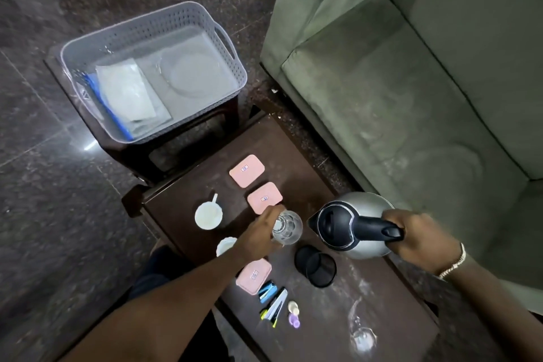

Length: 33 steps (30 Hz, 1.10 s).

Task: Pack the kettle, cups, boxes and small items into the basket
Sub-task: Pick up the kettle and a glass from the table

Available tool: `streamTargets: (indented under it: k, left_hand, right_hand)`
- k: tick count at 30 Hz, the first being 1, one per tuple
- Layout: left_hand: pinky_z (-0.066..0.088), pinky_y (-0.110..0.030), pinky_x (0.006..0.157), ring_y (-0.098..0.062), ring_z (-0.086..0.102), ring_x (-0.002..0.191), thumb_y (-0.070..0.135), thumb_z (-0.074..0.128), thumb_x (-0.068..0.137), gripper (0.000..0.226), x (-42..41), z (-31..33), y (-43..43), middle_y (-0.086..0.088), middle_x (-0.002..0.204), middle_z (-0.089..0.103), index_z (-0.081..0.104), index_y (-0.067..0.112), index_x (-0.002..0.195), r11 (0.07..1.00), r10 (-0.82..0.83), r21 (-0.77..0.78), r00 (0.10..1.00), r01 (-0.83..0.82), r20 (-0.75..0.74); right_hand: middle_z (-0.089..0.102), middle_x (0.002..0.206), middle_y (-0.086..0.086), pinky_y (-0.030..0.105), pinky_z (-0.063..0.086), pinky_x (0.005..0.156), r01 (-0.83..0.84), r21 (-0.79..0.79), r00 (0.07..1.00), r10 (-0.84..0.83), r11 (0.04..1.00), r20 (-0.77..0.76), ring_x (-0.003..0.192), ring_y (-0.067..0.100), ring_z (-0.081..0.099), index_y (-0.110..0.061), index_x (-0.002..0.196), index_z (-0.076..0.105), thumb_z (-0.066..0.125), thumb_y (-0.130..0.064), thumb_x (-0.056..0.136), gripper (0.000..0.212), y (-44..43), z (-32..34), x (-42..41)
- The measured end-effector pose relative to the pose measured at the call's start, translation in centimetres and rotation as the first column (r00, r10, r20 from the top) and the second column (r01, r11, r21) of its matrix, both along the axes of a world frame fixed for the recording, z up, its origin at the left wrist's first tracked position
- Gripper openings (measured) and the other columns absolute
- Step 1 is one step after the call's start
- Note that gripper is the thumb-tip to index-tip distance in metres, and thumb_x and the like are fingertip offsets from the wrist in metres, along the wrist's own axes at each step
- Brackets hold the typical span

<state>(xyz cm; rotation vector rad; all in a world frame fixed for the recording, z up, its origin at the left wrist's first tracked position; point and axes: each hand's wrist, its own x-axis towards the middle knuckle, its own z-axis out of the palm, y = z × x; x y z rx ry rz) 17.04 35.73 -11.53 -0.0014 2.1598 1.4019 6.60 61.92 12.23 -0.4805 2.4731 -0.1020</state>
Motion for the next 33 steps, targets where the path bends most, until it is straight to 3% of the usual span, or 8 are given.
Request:
streamTargets:
  k: [6,9,14,21,25,29,33]
  left_hand:
    - [0.048,-0.039,0.109,-0.022,0.052,0.133,0.01,0.082,0.075,0.091,0.2,-1.2,0.6,0.002,0.15,0.04,0.036,0.023,0.152,0.999,-0.047,0.0,0.999,0.047,-0.015]
    - [0.048,-0.04,0.108,-0.023,0.053,0.133,0.011,0.082,0.076,0.09,0.2,-1.4,0.9,0.002,0.15,0.041,0.035,0.025,0.151,0.999,-0.034,-0.006,0.999,0.034,-0.007]
    - [0.047,-0.041,0.11,-0.022,0.052,0.134,0.012,0.084,0.074,0.092,0.0,-1.5,1.1,0.002,0.148,0.044,0.035,0.026,0.151,1.0,-0.016,-0.01,1.0,0.016,0.002]
    - [0.046,-0.043,0.111,-0.024,0.05,0.135,0.009,0.086,0.071,0.095,-0.2,-1.4,1.3,-0.004,0.148,0.045,0.037,0.019,0.152,1.0,-0.019,-0.004,1.0,0.019,-0.005]
    - [0.045,-0.041,0.111,-0.023,0.051,0.133,0.009,0.087,0.07,0.094,-0.3,-1.6,1.2,-0.005,0.146,0.047,0.038,0.018,0.15,1.0,-0.028,0.009,1.0,0.028,-0.012]
    - [0.042,-0.026,0.106,-0.019,0.05,0.131,0.008,0.087,0.069,0.091,-0.4,-1.7,1.1,-0.004,0.141,0.05,0.04,0.018,0.147,1.0,-0.02,0.022,1.0,0.02,-0.015]
    - [0.046,-0.035,0.107,-0.02,0.053,0.128,0.009,0.087,0.068,0.09,-0.5,-1.6,1.1,-0.003,0.14,0.05,0.041,0.02,0.145,0.999,-0.017,0.035,1.0,0.017,-0.006]
  right_hand:
    - [0.043,0.061,-0.015,0.04,0.05,0.056,-0.09,0.056,0.989,0.083,0.994,0.122,0.059,0.015,0.046,-0.03,0.07,0.036,0.051,-0.023,0.064,0.018,-0.1,-2.2,0.4]
    - [0.045,0.066,-0.013,0.038,0.049,0.058,-0.144,0.095,0.98,0.128,0.985,0.155,0.064,0.02,0.053,-0.029,0.073,0.036,0.051,-0.034,0.071,0.016,-0.2,-3.0,0.8]
    - [0.053,0.076,-0.012,0.029,0.038,0.059,-0.248,0.124,0.963,0.231,0.961,0.141,0.077,0.018,0.061,-0.031,0.079,0.035,0.059,-0.056,0.081,0.034,-0.2,-3.6,1.1]
    - [0.064,0.086,-0.007,0.037,0.053,0.067,-0.204,0.153,0.977,0.192,0.967,0.093,0.082,0.023,0.064,-0.029,0.082,0.042,0.057,-0.058,0.084,0.033,-0.6,-3.7,1.7]
    - [0.067,0.09,-0.005,0.036,0.052,0.067,-0.21,0.176,0.977,0.201,0.962,0.064,0.085,0.025,0.066,-0.026,0.088,0.048,0.057,-0.059,0.085,0.034,-0.7,-4.1,2.4]
    - [0.067,0.091,-0.003,0.034,0.05,0.064,-0.178,0.198,0.984,0.172,0.964,0.045,0.084,0.027,0.066,-0.028,0.085,0.044,0.055,-0.06,0.085,0.034,-1.1,-4.3,2.8]
    - [0.067,0.095,-0.003,0.032,0.045,0.064,-0.175,0.207,0.985,0.172,0.963,0.033,0.088,0.027,0.066,-0.027,0.09,0.047,0.054,-0.06,0.086,0.034,-1.6,-4.4,3.4]
